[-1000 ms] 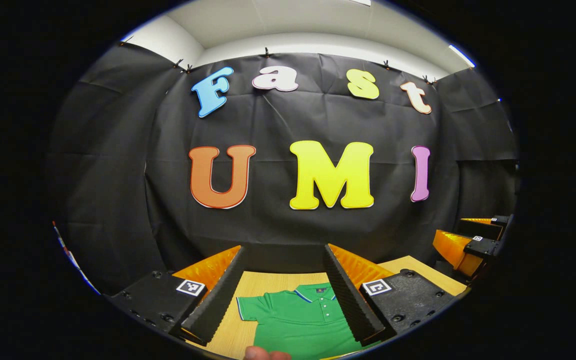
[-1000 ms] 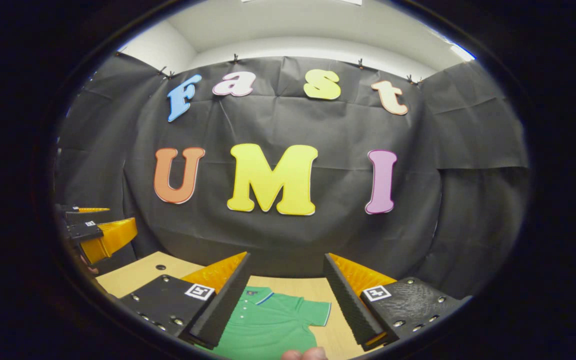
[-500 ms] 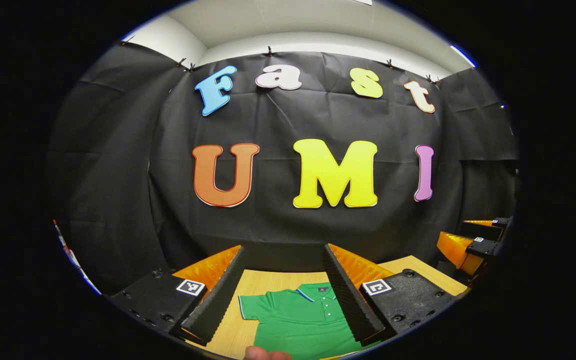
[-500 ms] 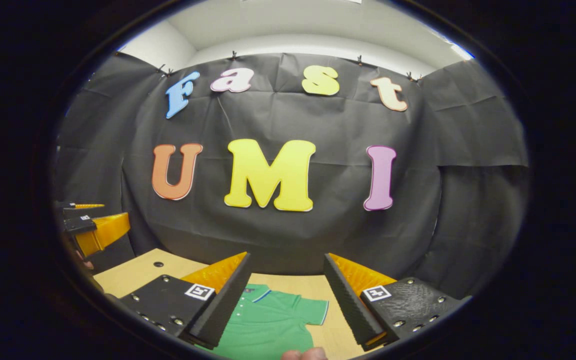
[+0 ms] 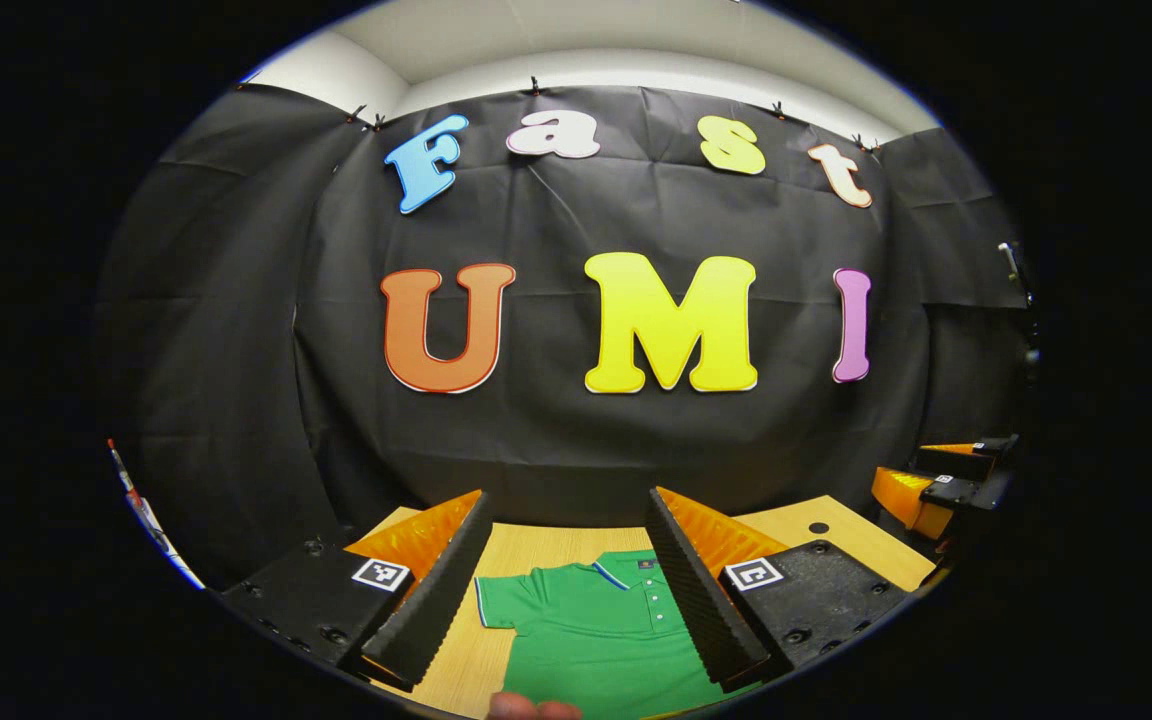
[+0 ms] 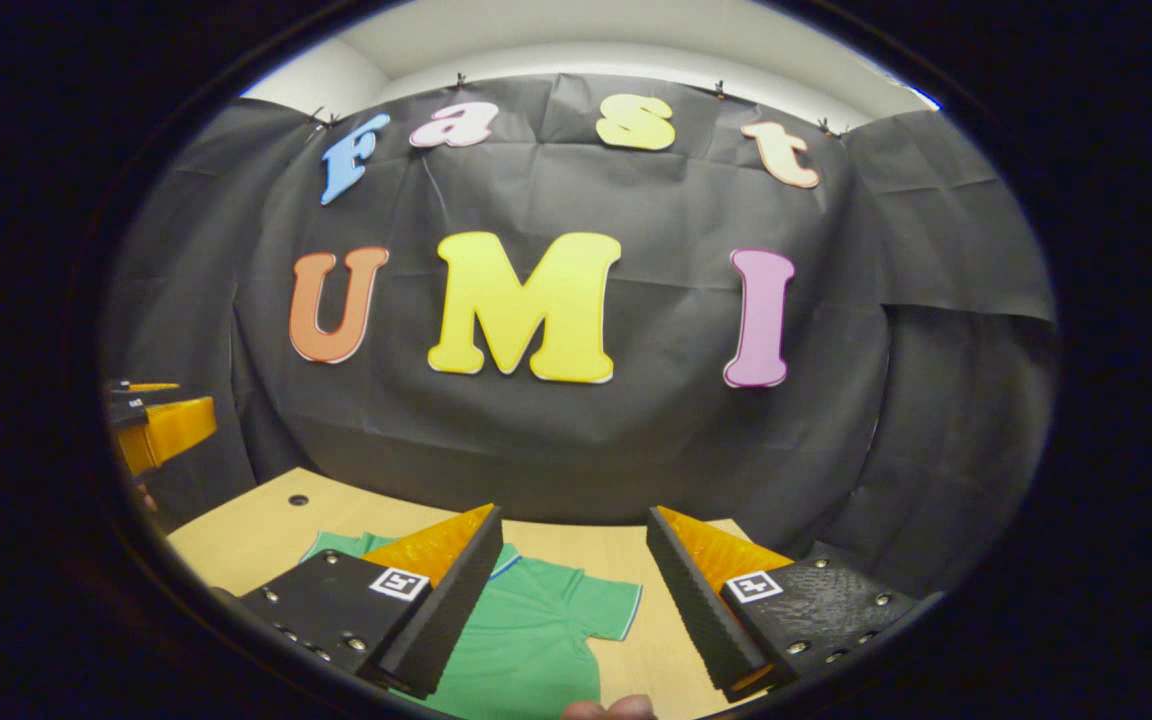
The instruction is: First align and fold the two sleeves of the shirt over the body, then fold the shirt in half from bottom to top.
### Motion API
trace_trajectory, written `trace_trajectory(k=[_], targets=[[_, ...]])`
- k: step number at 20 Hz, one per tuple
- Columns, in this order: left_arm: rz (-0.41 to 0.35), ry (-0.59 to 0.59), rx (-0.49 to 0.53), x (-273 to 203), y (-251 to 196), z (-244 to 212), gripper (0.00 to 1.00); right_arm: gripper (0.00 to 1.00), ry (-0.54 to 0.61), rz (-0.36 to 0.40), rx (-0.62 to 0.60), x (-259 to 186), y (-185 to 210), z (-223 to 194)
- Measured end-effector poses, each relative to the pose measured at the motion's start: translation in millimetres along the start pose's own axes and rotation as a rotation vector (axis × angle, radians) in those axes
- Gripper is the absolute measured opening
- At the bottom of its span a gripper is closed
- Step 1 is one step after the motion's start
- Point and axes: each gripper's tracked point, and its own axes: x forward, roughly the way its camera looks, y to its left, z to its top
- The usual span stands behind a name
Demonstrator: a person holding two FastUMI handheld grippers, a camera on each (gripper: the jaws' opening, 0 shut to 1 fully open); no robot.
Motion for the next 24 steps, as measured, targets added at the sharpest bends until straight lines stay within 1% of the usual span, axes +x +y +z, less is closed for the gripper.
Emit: trace_trajectory(k=[4, 8, 11, 14, 17, 20, 24], targets=[[0.002, 0.037, 0.001, 1, -6, -15, 0.98, 0.92, 0.058, 0.013, -0.041, 31, -18, -32], [0.013, 0.076, 0.005, -1, -9, -29, 0.99, 0.92, 0.147, 0.054, -0.067, 75, -35, -78], [0.036, 0.108, 0.020, 0, -8, -44, 0.99, 0.92, 0.213, 0.072, -0.067, 111, -47, -112], [0.058, 0.161, 0.027, -1, -7, -61, 0.99, 0.92, 0.262, 0.093, -0.104, 144, -53, -145], [0.072, 0.202, 0.017, -1, -9, -76, 0.99, 0.92, 0.348, 0.125, -0.095, 173, -57, -189], [0.100, 0.236, 0.043, 0, -5, -88, 0.99, 0.92, 0.426, 0.148, -0.144, 203, -61, -236], [0.125, 0.274, 0.051, -2, -4, -101, 0.99, 0.92, 0.440, 0.164, -0.192, 229, -62, -262]])
